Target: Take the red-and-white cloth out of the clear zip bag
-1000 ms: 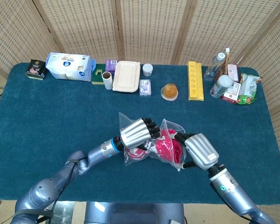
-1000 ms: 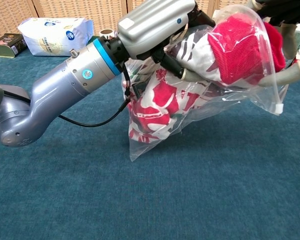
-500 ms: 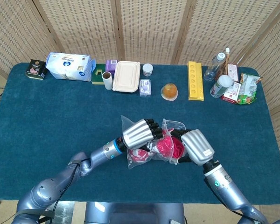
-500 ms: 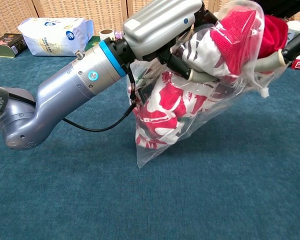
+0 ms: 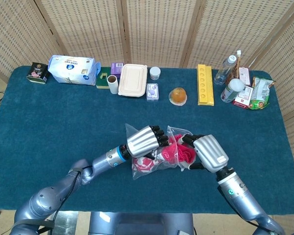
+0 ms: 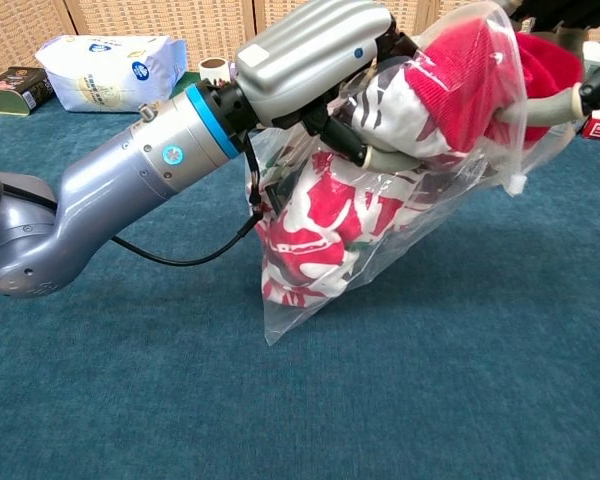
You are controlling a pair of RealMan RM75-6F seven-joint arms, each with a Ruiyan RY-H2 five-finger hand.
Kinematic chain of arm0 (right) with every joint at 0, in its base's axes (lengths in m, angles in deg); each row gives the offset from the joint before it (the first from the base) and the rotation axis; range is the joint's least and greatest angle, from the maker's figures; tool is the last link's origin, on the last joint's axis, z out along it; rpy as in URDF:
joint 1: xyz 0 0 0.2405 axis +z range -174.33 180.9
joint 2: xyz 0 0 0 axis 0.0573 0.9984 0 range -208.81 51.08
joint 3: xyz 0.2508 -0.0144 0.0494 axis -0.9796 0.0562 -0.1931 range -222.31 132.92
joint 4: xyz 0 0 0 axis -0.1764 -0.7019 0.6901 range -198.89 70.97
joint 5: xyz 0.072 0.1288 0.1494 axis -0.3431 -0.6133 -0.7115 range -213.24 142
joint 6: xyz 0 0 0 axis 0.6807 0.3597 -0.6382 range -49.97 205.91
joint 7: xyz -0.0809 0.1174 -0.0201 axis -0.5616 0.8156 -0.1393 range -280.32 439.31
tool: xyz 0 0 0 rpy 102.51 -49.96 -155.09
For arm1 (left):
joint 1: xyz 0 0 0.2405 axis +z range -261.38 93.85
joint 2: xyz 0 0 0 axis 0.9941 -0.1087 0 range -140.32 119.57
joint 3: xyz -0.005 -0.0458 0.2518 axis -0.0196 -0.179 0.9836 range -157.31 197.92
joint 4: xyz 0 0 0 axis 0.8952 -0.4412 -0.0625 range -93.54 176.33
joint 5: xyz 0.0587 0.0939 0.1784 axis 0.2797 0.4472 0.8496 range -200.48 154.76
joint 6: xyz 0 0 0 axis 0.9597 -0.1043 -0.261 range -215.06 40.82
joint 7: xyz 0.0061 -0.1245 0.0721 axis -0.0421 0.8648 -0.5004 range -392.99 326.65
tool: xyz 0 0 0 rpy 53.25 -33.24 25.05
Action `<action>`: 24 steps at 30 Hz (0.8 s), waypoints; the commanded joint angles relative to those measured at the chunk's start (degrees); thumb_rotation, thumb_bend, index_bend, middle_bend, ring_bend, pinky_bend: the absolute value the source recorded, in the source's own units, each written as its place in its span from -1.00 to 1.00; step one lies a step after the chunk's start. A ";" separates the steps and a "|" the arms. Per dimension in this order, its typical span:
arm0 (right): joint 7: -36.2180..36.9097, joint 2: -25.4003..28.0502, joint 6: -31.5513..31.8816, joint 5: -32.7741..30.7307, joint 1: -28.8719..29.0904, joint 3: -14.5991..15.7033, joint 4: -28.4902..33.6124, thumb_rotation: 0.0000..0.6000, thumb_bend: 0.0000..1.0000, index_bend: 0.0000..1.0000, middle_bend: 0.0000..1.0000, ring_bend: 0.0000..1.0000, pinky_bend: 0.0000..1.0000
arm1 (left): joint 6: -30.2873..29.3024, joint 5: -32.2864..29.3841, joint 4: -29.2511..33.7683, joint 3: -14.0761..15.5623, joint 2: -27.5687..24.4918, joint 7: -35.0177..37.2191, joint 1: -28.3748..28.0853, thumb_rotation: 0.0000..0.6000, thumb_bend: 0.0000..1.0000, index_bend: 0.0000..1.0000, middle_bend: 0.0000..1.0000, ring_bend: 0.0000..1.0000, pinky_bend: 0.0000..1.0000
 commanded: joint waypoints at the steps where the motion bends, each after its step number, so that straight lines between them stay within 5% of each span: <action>1: 0.06 -0.06 -0.17 -0.03 0.12 0.05 -0.13 0.81 -0.36 -0.12 -0.18 0.13 0.17 | 0.02 0.02 0.15 0.04 -0.12 0.07 0.06 1.00 -0.29 0.64 0.37 0.29 0.29; 19: -2.81 -1.75 -1.85 -1.36 1.89 0.20 0.30 0.81 -0.36 -0.06 -0.16 0.15 0.17 | 1.33 -0.48 0.40 -0.98 1.25 -0.44 -1.12 1.00 -0.29 0.64 0.37 0.29 0.29; 24: -3.58 -2.57 -1.43 -1.75 2.11 -0.03 0.11 1.00 -0.36 0.14 -0.08 0.20 0.20 | 1.48 -0.48 0.31 -0.93 1.48 -0.17 -1.12 1.00 -0.29 0.64 0.36 0.29 0.29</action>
